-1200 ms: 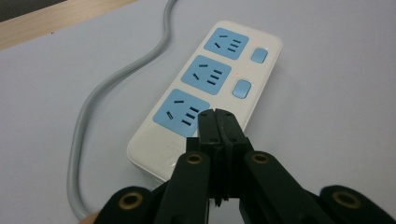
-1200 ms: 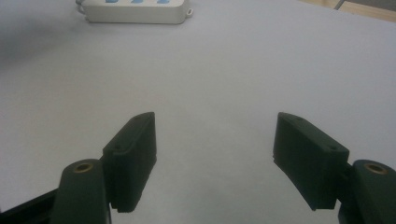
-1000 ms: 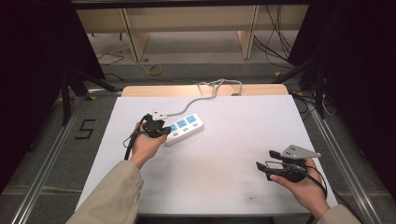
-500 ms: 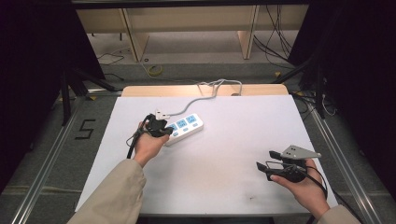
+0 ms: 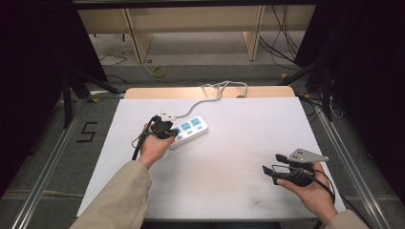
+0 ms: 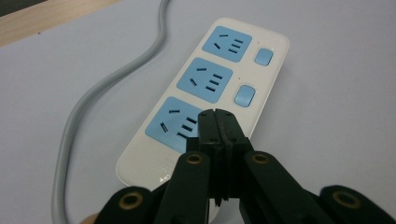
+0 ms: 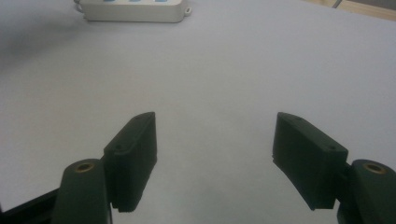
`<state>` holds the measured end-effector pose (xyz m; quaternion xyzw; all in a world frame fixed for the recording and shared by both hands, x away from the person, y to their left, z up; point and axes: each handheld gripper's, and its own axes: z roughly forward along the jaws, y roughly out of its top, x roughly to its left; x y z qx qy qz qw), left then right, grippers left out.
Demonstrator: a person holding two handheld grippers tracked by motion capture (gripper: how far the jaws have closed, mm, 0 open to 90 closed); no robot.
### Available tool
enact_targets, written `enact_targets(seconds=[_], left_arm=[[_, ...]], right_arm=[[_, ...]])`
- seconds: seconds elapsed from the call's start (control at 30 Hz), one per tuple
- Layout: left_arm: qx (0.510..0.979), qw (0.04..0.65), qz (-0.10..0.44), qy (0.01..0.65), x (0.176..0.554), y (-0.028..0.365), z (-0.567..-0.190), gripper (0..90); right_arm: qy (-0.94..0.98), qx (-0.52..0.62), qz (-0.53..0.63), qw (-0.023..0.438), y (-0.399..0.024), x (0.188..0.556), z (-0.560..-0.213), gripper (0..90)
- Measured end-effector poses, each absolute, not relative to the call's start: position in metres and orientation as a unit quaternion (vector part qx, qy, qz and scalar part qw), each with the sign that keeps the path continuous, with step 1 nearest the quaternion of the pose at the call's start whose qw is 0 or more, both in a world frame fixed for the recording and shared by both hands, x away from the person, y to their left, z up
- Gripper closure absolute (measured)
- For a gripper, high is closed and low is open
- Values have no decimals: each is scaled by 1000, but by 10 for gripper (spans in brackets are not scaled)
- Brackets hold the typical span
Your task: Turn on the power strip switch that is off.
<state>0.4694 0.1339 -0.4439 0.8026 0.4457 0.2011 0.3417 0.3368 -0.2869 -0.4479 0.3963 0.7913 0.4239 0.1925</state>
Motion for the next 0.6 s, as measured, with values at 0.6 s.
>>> enact_targets(seconds=[0.6], left_arm=[[808,340,201,437,474,126,-442,899]], right_arm=[[791,395,425,196,-287,336,-447,312]])
